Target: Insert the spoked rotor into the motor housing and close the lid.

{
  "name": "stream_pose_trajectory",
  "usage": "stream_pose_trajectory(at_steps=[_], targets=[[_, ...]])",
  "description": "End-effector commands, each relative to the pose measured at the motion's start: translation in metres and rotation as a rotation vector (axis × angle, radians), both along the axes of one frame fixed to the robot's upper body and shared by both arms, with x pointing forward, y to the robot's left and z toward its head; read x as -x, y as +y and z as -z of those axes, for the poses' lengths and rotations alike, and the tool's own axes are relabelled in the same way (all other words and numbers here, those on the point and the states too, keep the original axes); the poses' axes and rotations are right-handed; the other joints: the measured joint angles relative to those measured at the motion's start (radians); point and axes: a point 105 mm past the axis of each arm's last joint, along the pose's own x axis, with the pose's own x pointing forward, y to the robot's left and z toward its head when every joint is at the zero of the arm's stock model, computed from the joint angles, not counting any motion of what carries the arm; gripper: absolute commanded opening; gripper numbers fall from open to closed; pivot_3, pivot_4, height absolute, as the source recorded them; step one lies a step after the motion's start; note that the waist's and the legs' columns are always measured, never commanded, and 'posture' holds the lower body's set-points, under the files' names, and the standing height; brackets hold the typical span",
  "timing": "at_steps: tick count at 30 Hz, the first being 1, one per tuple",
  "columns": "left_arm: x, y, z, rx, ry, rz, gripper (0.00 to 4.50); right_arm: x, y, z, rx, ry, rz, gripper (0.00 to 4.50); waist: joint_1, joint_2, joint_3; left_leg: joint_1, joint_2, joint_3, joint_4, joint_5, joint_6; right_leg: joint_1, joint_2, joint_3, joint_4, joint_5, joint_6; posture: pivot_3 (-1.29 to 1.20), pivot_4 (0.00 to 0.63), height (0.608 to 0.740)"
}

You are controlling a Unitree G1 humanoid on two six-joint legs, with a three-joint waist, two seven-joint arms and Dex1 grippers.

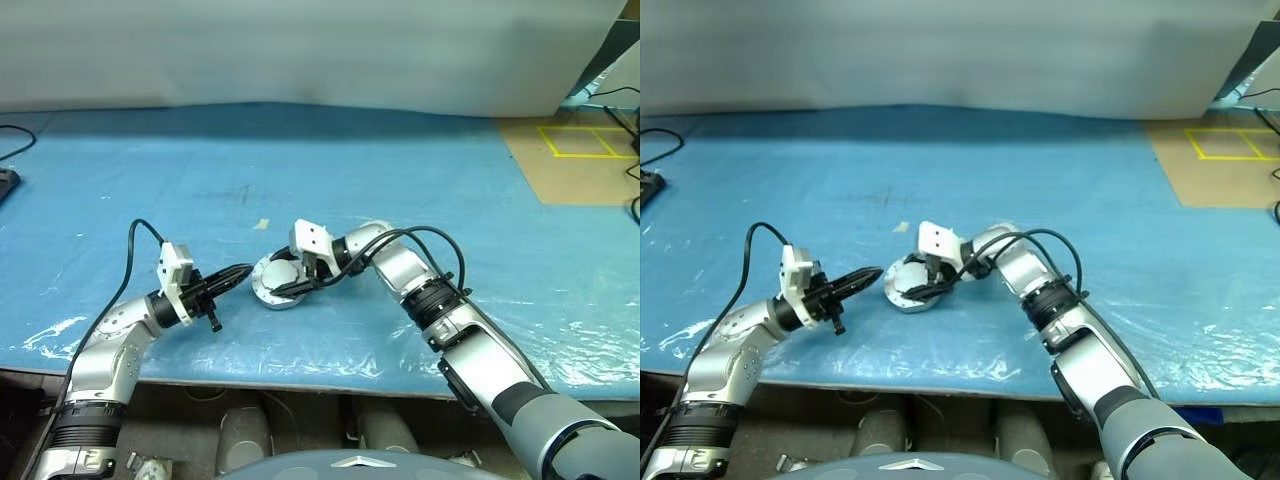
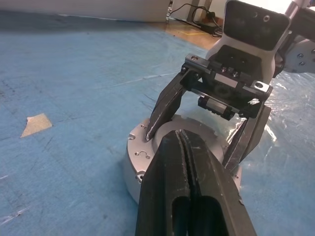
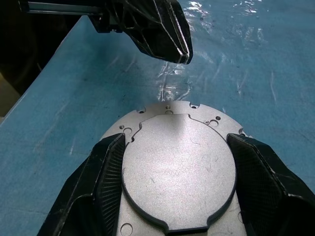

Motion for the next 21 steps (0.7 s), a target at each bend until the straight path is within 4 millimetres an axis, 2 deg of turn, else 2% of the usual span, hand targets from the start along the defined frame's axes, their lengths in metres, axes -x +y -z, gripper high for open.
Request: stream_pose_trajectory(at_steps=[1, 10, 15, 21], targets=[[0.006, -0.005, -0.010, 0.023, -0.013, 0.048, 0.00, 0.004, -0.023, 0.054, 0.211, 0.076, 0.065, 2.95, 0.000, 0.000, 0.000, 0.000, 0.000, 0.000, 0.000, 0.000, 0.000, 0.000, 0.000, 0.000, 0.000, 0.000, 0.000, 0.00, 0.150, 0.740], [0.010, -0.003, 0.006, -0.058, 0.027, 0.061, 0.00, -0.003, -0.025, 0.052, 0.201, 0.071, 0.093, 2.95, -0.002, 0.000, 0.000, 0.002, 0.000, 0.000, -0.002, 0.000, 0.000, 0.000, 0.000, 0.000, 0.000, 0.000, 0.000, 0.00, 0.150, 0.740], [0.006, -0.006, 0.022, -0.137, 0.041, 0.041, 0.00, -0.004, -0.025, 0.051, 0.196, 0.069, 0.099, 2.95, -0.002, 0.000, 0.000, 0.003, -0.002, -0.001, -0.005, 0.000, 0.000, -0.001, -0.002, 0.000, -0.002, 0.000, 0.001, 0.00, 0.150, 0.740], [0.002, -0.008, 0.033, -0.183, 0.047, 0.039, 0.00, -0.007, -0.026, 0.049, 0.191, 0.064, 0.111, 2.95, -0.001, 0.000, -0.001, 0.003, -0.003, -0.002, -0.012, 0.000, 0.000, -0.001, -0.003, 0.000, -0.003, -0.001, 0.001, 0.00, 0.150, 0.740]])
